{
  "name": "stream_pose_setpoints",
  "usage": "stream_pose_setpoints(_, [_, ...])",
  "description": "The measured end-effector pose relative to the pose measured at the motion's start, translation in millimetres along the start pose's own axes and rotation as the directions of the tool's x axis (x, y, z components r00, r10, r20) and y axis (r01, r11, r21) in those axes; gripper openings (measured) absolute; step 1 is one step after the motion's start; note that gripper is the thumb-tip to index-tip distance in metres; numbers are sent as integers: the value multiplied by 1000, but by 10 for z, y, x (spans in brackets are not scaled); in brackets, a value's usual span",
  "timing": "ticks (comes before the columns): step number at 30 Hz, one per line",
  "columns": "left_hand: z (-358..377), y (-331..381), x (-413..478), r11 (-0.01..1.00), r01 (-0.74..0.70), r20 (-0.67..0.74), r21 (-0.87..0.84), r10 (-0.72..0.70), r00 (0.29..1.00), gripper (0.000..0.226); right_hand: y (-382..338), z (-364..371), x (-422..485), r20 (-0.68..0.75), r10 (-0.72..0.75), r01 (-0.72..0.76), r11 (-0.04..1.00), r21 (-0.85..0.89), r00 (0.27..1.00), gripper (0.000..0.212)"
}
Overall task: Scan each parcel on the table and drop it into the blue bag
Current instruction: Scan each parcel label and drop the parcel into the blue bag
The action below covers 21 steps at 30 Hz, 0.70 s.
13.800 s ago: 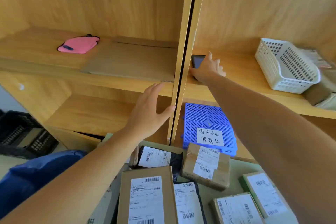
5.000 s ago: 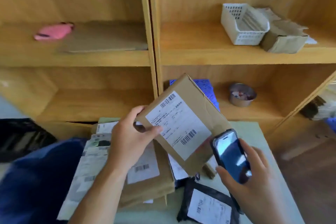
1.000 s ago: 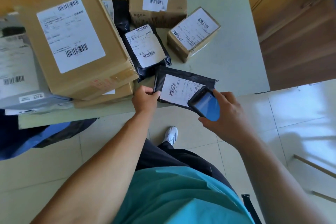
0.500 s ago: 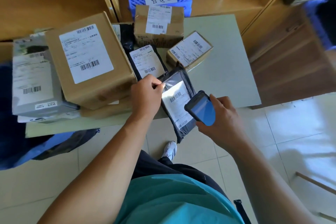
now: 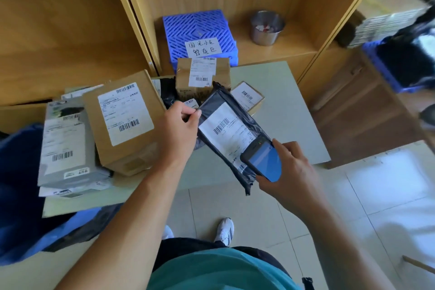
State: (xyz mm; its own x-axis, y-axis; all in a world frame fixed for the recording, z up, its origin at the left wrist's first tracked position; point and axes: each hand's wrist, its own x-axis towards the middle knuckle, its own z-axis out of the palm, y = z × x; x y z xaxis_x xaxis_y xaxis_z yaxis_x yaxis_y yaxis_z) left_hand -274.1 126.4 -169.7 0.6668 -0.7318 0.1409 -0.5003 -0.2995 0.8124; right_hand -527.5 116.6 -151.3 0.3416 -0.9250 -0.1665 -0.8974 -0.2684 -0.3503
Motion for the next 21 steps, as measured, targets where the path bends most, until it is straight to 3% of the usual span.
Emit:
stream_pose_setpoints(5, [-357, 163, 220, 998, -60, -80, 12, 61, 995, 13, -341, -324, -63, -158, -12, 29, 994, 102, 987, 96])
stream_pose_setpoints(12, [-1435, -2, 570, 987, -161, -349, -14, 146, 926, 15, -1290, -636, -10, -338, -202, 273, 946, 175, 919, 98])
stream_pose_setpoints(21, [-3171, -1190, 535, 961, 165, -575, -221, -265, 774, 13, -2829, -144, -21, -255, -449, 497, 851, 169, 856, 101])
